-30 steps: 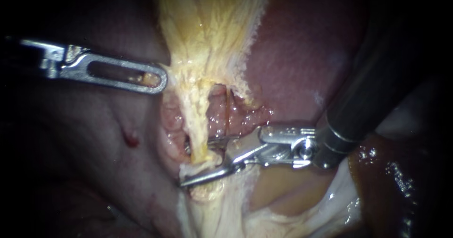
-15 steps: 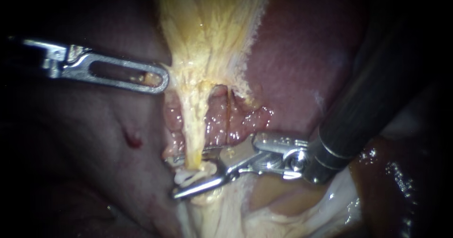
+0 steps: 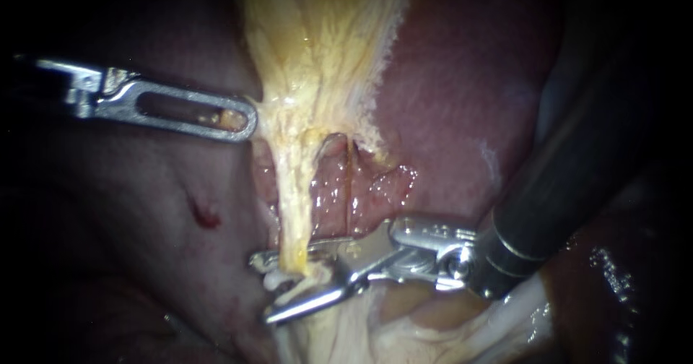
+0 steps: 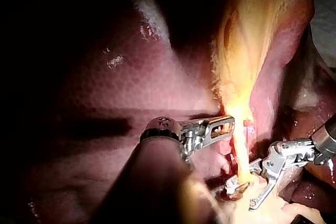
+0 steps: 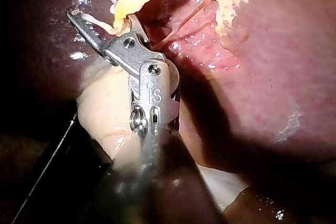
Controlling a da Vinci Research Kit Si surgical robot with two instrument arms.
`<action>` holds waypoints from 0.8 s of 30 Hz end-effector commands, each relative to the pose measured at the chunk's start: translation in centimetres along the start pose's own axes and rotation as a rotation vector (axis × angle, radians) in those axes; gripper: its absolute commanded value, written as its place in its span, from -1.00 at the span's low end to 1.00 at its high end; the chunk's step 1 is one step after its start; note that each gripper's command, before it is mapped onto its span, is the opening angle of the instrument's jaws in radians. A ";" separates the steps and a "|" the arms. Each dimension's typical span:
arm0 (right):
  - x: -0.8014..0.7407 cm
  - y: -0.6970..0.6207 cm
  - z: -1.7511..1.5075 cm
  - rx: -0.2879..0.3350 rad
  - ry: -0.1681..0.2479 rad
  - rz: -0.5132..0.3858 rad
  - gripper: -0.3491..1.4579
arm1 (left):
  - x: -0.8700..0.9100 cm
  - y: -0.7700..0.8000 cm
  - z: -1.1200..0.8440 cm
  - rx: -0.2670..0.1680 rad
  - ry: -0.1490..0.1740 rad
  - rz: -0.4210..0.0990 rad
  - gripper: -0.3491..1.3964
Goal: Clipping second clip left tube
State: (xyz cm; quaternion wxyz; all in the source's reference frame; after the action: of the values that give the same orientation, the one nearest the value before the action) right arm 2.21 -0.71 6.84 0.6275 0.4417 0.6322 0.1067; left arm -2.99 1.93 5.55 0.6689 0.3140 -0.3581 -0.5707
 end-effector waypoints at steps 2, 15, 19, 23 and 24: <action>0.02 -0.04 0.02 0.005 -0.001 0.000 -0.08 | 0.00 0.00 0.00 0.000 0.000 0.000 -1.00; 0.07 -0.12 0.00 0.016 -0.001 0.001 -0.11 | 0.01 0.02 0.01 0.000 0.000 0.001 -1.00; 0.06 -0.12 -0.02 0.017 -0.002 0.001 -0.14 | 0.01 0.02 0.01 0.000 0.000 0.001 -1.00; 0.05 -0.11 -0.03 0.017 -0.002 0.001 -0.19 | 0.01 0.02 0.02 0.000 -0.001 0.001 -1.00; 0.05 -0.11 -0.04 0.017 -0.002 0.001 -0.21 | 0.01 0.02 0.02 0.000 -0.001 0.001 -1.00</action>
State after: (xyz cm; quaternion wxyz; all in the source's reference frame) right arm 2.12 -0.72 6.73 0.6241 0.4478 0.6323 0.1007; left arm -2.99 1.93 5.58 0.6690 0.3138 -0.3587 -0.5703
